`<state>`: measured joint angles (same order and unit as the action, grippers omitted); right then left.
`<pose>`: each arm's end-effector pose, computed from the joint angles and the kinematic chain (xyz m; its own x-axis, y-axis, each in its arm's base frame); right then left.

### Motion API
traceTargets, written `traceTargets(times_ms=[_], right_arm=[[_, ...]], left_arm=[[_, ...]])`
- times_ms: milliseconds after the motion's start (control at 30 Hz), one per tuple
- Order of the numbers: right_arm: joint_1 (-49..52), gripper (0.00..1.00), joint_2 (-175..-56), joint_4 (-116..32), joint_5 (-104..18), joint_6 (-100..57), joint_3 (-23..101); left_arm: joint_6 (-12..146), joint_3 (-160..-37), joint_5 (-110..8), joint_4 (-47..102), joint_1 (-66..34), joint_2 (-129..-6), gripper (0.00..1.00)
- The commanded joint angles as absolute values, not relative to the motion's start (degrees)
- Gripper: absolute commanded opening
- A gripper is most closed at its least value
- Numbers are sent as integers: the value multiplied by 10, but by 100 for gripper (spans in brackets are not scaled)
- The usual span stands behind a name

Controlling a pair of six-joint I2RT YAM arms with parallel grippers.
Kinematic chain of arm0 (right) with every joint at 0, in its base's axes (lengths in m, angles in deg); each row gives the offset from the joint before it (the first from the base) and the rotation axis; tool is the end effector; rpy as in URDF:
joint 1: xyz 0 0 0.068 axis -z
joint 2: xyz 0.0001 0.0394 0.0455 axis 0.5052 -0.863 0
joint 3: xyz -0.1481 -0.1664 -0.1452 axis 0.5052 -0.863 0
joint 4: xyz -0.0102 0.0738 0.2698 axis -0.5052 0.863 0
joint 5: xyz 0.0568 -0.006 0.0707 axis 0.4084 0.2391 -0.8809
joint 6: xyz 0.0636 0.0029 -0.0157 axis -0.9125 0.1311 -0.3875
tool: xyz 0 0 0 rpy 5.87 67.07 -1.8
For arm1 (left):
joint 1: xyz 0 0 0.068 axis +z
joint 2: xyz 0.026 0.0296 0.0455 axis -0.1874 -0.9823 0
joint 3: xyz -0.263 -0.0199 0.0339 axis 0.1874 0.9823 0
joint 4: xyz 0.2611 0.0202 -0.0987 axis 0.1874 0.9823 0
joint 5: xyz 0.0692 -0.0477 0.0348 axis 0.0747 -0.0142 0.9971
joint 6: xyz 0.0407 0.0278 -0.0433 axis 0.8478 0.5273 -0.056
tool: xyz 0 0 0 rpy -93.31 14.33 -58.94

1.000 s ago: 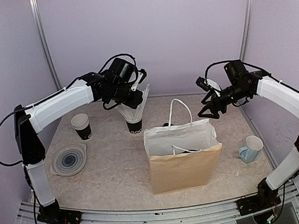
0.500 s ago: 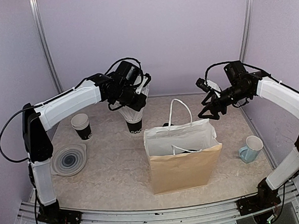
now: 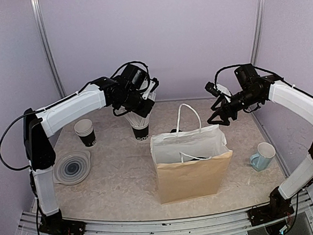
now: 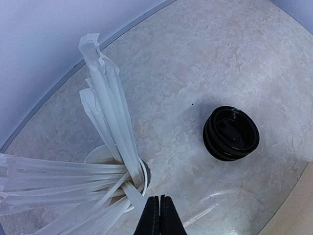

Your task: Pack the takeout coffee

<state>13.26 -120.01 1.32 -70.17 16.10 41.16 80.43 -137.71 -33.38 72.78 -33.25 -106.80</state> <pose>0.3182 0.1290 0.3024 -0.3502 -0.5452 -0.7617 -0.8828 0.4638 0.0739 0.3507 -0.3278 0.3023 -0.4994 0.5269 -0.6877 0.6230 0.7701 0.1376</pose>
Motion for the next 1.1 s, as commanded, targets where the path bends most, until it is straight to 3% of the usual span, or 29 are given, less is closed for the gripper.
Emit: traceTargets(times_ms=[0, 767, 1067], right_arm=[[136, 88, -1186, 12, -705, 160, 406], [136, 88, -1197, 24, -711, 158, 430], [136, 88, -1209, 28, -698, 160, 444]], left_arm=[[804, -1401, -347, 739, -330, -1066, 0], [796, -1524, -272, 794, -369, -910, 0], [757, -1496, -389, 742, -383, -781, 0]])
